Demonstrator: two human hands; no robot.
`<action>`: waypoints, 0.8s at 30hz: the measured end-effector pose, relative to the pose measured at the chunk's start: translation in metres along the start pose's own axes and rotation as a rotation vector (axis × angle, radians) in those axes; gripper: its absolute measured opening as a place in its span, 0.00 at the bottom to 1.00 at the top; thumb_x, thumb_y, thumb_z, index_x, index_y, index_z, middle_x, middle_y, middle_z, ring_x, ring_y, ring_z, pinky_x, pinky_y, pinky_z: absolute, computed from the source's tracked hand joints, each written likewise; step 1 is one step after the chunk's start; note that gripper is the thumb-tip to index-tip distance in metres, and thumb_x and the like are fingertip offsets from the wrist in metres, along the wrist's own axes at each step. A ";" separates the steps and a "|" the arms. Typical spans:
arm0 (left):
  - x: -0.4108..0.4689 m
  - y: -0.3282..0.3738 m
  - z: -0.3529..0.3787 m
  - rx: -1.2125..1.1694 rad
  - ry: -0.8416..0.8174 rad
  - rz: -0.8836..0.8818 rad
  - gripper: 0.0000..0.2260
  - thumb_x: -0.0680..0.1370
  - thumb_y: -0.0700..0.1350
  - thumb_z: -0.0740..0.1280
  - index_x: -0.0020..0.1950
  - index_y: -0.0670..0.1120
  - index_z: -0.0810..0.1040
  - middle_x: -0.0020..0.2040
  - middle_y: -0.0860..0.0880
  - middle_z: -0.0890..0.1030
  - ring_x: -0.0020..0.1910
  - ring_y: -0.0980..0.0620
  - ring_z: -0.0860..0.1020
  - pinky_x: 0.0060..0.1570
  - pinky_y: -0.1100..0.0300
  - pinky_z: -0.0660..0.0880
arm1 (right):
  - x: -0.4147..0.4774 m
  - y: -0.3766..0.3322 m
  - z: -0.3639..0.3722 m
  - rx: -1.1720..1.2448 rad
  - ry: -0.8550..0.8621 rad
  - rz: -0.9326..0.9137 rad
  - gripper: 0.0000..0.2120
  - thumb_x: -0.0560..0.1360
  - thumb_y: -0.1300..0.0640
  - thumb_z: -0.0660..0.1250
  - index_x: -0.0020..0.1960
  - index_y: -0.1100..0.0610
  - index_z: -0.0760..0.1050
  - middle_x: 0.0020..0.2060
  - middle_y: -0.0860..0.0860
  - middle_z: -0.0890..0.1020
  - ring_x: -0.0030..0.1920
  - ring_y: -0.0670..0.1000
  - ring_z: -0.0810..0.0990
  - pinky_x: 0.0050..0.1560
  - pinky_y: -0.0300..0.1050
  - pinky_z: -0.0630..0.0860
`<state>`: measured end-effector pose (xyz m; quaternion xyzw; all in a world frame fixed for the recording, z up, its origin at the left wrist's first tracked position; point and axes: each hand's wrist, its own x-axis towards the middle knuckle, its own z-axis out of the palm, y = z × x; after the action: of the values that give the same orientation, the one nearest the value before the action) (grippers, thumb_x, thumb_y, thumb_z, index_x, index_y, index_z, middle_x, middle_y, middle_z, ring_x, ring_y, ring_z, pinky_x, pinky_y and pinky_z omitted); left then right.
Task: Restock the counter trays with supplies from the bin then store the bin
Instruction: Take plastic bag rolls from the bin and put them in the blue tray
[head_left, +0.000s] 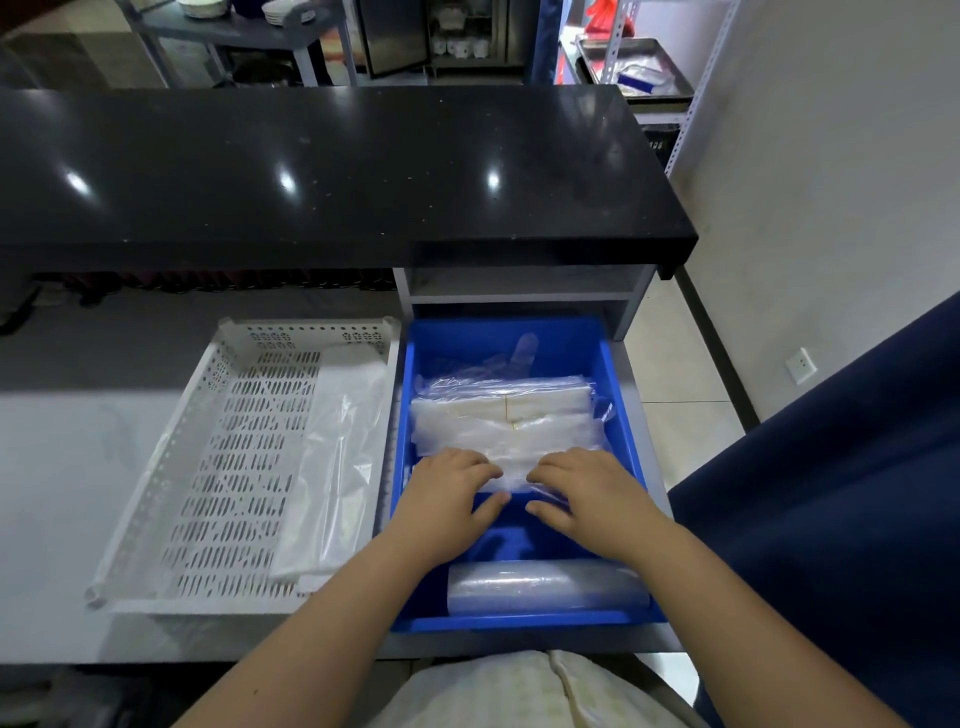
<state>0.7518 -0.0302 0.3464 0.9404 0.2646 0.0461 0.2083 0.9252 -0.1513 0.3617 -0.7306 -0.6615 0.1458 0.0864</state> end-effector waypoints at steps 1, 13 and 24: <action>0.001 -0.001 0.001 0.010 -0.031 -0.018 0.18 0.79 0.58 0.60 0.65 0.53 0.75 0.64 0.55 0.75 0.64 0.54 0.70 0.64 0.53 0.66 | 0.000 0.002 0.002 0.009 -0.011 0.026 0.15 0.77 0.41 0.59 0.58 0.47 0.74 0.54 0.43 0.78 0.55 0.47 0.73 0.58 0.48 0.69; 0.009 -0.010 -0.001 0.011 -0.038 0.025 0.14 0.80 0.54 0.57 0.62 0.56 0.77 0.63 0.56 0.76 0.63 0.55 0.70 0.61 0.52 0.65 | 0.021 0.027 -0.005 0.060 0.128 0.066 0.10 0.71 0.63 0.70 0.50 0.54 0.79 0.51 0.48 0.78 0.54 0.51 0.73 0.53 0.46 0.73; 0.034 -0.013 0.003 0.078 -0.010 0.041 0.15 0.77 0.51 0.65 0.63 0.55 0.76 0.61 0.55 0.77 0.60 0.51 0.70 0.59 0.51 0.68 | 0.026 0.016 0.000 -0.120 0.220 0.053 0.32 0.59 0.67 0.77 0.61 0.54 0.75 0.62 0.57 0.75 0.59 0.61 0.74 0.57 0.57 0.72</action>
<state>0.7752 -0.0035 0.3376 0.9533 0.2458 0.0356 0.1720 0.9419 -0.1275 0.3539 -0.7634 -0.6358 0.0269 0.1105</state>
